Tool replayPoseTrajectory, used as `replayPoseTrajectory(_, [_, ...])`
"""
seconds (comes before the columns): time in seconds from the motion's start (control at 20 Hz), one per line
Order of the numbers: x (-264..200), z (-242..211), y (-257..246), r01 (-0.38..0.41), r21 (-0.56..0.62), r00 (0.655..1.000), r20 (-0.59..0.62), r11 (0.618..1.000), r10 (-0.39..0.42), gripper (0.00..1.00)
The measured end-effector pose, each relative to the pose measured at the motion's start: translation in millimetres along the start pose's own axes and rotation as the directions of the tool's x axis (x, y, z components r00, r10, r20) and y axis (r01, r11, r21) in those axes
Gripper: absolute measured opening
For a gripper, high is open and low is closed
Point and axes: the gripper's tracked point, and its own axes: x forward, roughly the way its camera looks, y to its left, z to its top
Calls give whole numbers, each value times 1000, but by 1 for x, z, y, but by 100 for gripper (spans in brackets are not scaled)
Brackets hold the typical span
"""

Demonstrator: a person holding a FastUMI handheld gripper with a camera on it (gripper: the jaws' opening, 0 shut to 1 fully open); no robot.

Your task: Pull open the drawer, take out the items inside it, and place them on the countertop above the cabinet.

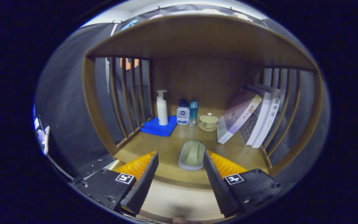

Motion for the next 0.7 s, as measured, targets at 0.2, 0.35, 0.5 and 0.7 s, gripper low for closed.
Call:
replayPoseTrajectory(0.2, [-48,-4,1,-5,-6,994,105,1000,6,96])
replayPoseTrajectory(0.35, [-77,-13,7,-3,-26,983,185,1000,8,100])
replayPoseTrajectory(0.5, [-93,-30,14,2,-49,967,253,999,11,100])
replayPoseTrajectory(0.7, [-102,-59,19,40,-71,955,297,997,-18,100])
